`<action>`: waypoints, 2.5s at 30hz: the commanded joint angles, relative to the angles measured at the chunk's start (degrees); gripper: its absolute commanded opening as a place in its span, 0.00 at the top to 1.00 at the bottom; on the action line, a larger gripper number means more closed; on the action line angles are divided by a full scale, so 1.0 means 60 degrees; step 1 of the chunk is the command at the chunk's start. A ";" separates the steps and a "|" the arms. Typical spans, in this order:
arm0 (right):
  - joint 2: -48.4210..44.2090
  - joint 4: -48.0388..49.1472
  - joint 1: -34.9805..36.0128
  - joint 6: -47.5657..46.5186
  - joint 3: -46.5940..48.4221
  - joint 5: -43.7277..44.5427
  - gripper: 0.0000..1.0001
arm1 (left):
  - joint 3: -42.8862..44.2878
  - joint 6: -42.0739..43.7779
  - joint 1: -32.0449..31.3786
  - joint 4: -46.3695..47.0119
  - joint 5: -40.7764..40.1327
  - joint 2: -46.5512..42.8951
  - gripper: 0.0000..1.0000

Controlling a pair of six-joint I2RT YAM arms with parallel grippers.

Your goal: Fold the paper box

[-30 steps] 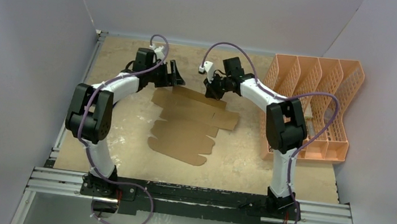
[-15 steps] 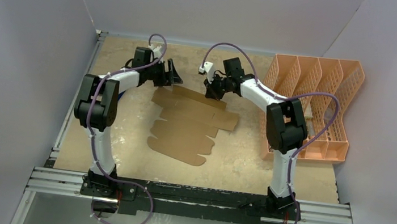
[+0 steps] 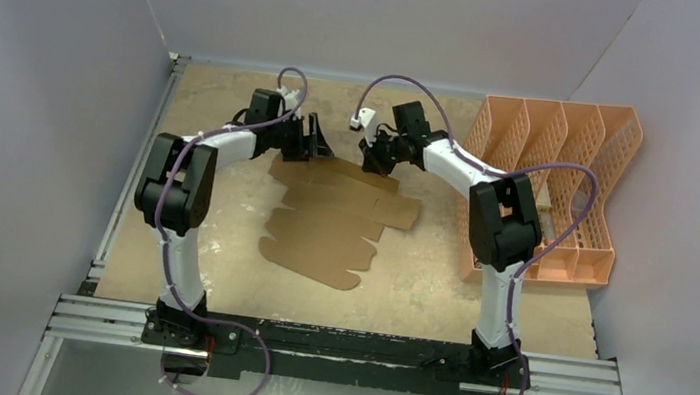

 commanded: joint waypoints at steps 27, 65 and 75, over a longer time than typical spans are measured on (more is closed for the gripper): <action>-0.0705 0.0462 0.0470 -0.0563 -0.0462 0.0990 1.00 | -0.2518 -0.0489 -0.0392 -0.2986 -0.3725 -0.3796 0.29; -0.0670 0.0561 0.0868 -0.0471 -0.0417 0.1355 1.00 | -0.3305 -0.0582 -0.1267 -0.2324 -0.5017 -0.3944 0.70; -0.0820 0.0597 0.1010 -0.0699 -0.0618 0.1768 1.00 | -0.3291 -0.0666 -0.2121 -0.1911 -0.5094 -0.3887 0.61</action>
